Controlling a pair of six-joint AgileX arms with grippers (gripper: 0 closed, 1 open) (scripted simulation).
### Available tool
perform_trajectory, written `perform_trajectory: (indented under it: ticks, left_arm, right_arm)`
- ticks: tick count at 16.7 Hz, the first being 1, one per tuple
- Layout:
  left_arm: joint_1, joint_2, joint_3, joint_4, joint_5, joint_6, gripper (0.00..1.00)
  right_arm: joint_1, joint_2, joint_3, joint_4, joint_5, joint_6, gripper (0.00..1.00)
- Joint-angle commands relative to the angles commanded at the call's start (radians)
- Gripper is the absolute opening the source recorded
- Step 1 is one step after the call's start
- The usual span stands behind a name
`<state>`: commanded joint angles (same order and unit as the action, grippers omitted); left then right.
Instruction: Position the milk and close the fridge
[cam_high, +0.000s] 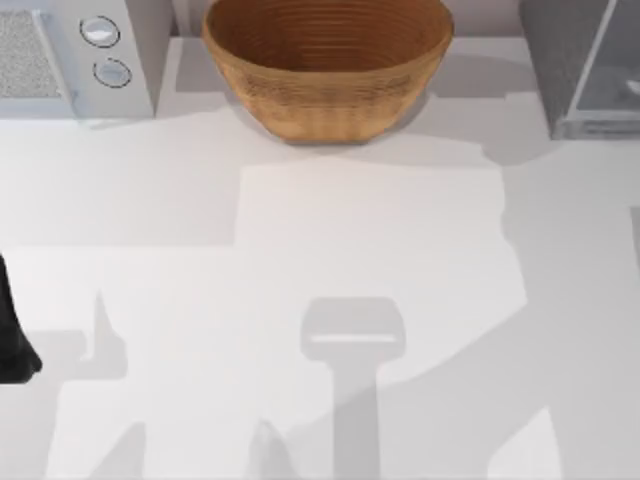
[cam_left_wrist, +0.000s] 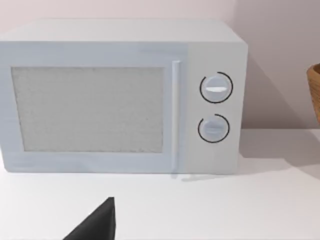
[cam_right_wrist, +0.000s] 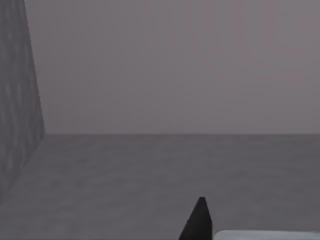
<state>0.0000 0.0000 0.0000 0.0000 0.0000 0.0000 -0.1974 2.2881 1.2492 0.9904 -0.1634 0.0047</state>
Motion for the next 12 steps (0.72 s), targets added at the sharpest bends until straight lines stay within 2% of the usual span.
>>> perform_trajectory:
  ticks: [1, 12]
  left_arm:
    - [0.000, 0.000, 0.000, 0.000, 0.000, 0.000, 1.00]
    - [0.000, 0.000, 0.000, 0.000, 0.000, 0.000, 1.00]
  right_arm:
    - [0.000, 0.000, 0.000, 0.000, 0.000, 0.000, 0.00]
    - [0.000, 0.000, 0.000, 0.000, 0.000, 0.000, 0.83]
